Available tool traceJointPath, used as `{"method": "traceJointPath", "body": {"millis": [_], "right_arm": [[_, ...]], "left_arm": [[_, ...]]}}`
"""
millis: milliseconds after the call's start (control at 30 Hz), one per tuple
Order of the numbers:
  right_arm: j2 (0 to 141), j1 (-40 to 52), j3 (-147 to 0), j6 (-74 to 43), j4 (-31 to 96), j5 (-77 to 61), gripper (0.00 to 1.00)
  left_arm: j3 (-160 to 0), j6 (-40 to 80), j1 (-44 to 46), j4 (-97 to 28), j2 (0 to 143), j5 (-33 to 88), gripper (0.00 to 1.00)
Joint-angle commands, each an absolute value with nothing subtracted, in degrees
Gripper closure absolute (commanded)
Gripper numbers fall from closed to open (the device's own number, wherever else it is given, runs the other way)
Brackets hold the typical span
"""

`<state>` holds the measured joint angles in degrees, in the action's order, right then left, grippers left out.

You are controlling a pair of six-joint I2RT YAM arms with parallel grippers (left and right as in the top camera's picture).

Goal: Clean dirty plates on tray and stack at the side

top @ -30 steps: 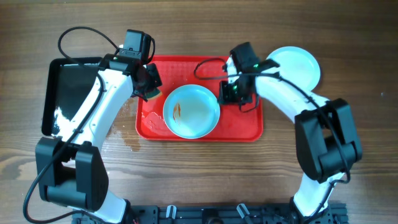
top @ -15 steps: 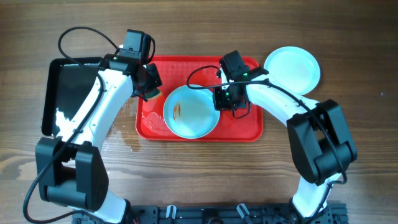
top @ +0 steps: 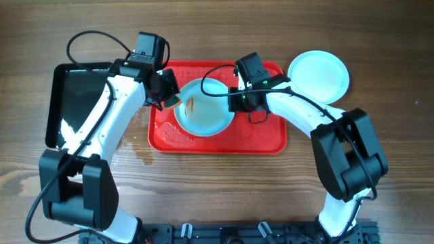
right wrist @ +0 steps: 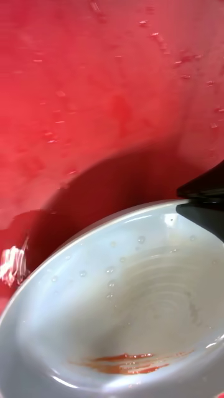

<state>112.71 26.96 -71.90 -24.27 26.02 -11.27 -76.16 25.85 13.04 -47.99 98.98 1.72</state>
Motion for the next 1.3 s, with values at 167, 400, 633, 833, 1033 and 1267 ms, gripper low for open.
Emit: {"method": "traceJointPath", "body": {"millis": [167,400,633,833,1033,1267], "right_arm": [[114.1,27.0,-71.5,-22.3,24.5,-10.8,0.96],[114.2,27.0,-71.5,-17.0,26.2,-16.9,0.96],[114.2,26.7,-71.5,-24.9,27.4,-16.8,0.96],[114.2,26.7,-71.5,-25.5,27.5,-16.8,0.96],[114.2,26.7,-71.5,-25.7,27.5,-16.8,0.96],[114.2,26.7,-71.5,-26.1,26.7,-16.8,0.96]], "left_arm": [[-76.7,24.0,17.8,-46.3,101.4,3.2,0.96],[-76.7,24.0,19.3,-45.4,104.1,3.2,0.96],[-76.7,24.0,20.2,-45.4,104.4,4.1,0.96],[-76.7,22.7,21.8,-44.3,105.8,4.0,0.96],[-76.7,22.8,22.0,-44.4,108.7,4.2,0.96],[-75.9,22.7,22.1,-42.3,110.6,11.5,0.96]]}}
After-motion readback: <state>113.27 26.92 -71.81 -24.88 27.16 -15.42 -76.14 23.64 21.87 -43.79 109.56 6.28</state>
